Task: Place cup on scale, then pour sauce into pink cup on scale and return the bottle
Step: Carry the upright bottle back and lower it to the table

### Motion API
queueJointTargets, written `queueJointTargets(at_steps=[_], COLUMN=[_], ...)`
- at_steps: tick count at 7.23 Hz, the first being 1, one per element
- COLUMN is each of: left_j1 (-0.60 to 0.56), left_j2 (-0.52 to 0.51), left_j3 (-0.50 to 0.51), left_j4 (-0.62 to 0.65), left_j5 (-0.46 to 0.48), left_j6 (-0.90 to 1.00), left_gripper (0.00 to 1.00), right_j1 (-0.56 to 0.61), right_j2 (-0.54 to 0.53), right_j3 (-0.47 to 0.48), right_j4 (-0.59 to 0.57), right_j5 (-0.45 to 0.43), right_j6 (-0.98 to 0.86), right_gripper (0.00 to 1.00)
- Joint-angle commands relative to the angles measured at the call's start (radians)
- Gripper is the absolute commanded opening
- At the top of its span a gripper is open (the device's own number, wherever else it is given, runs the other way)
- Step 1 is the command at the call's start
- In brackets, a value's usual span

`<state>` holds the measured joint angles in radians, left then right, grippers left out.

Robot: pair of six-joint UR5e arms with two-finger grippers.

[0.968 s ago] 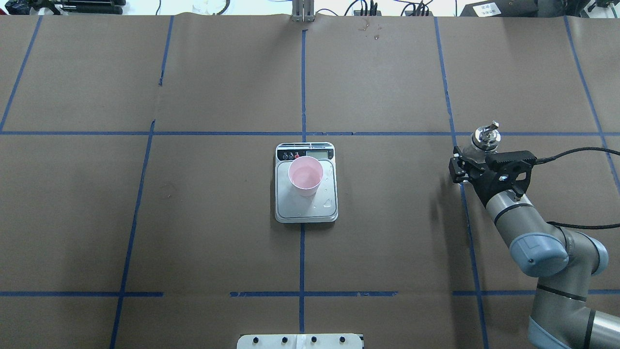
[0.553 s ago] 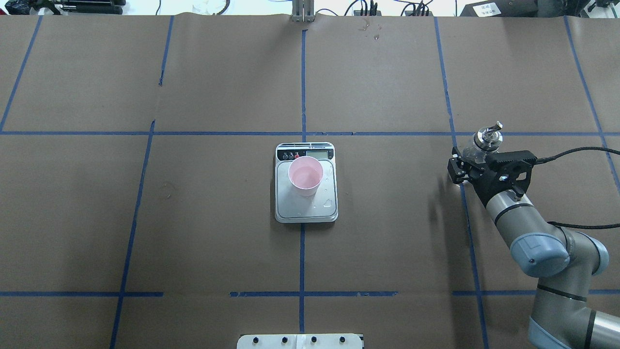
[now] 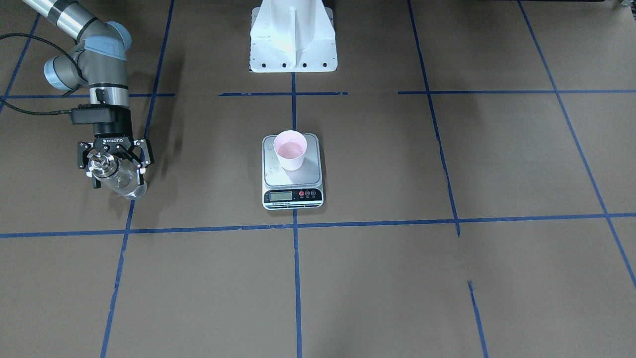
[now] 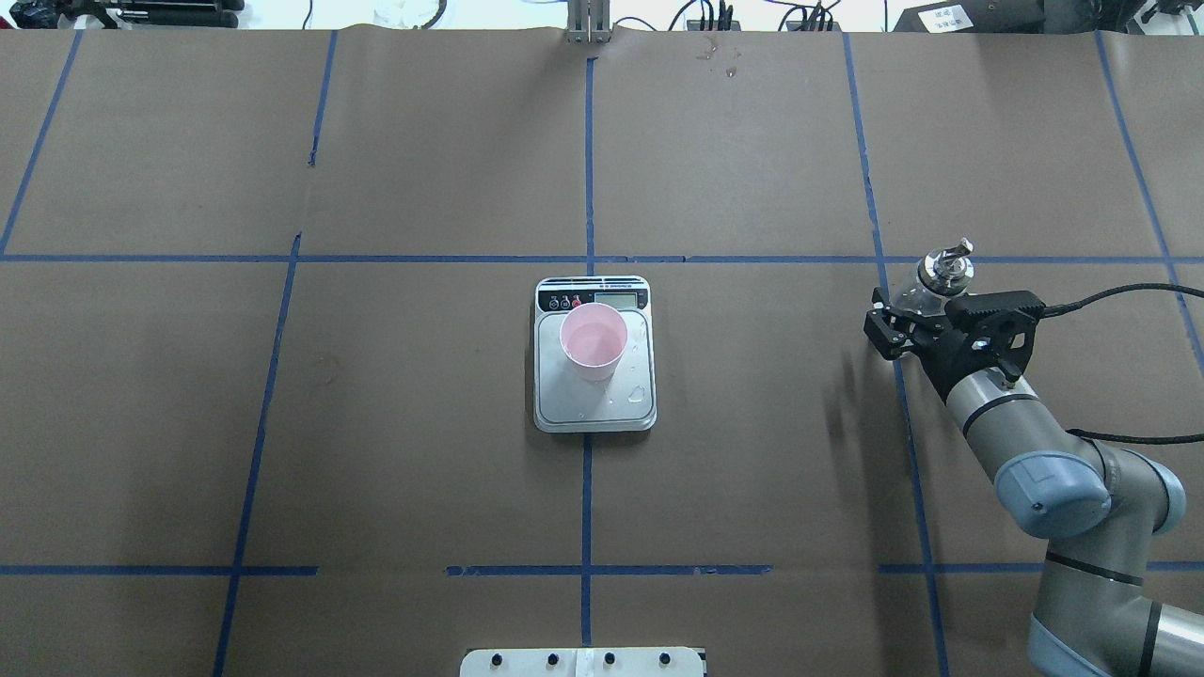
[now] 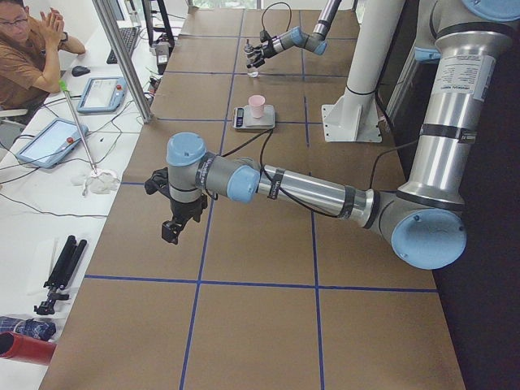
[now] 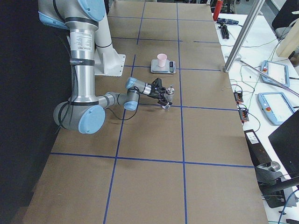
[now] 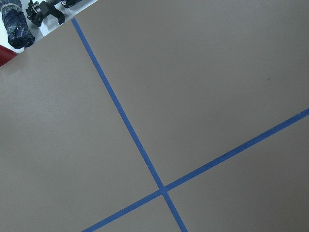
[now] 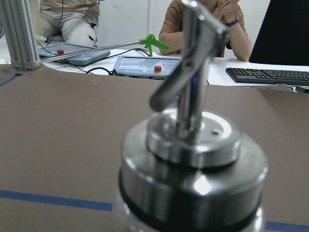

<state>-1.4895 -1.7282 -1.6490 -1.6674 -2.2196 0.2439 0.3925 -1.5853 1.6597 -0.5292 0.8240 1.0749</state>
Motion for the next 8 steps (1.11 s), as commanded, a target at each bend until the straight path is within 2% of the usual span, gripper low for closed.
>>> queueJointTargets(at_steps=[1, 8], left_j1=[0.0, 0.0], left_j2=[-0.001, -0.001], left_j3=[0.0, 0.0], left_j4=[0.0, 0.0], left_j5=[0.0, 0.0], left_j6=[0.0, 0.0], left_gripper=[1.0, 1.0], right_j1=[0.0, -0.021], right_j2=[-0.043, -0.062], right_j3=[0.053, 0.074], right_j4=[0.0, -0.002], right_j5=[0.016, 0.021], right_j6=[-0.001, 0.01], right_gripper=[1.0, 1.0])
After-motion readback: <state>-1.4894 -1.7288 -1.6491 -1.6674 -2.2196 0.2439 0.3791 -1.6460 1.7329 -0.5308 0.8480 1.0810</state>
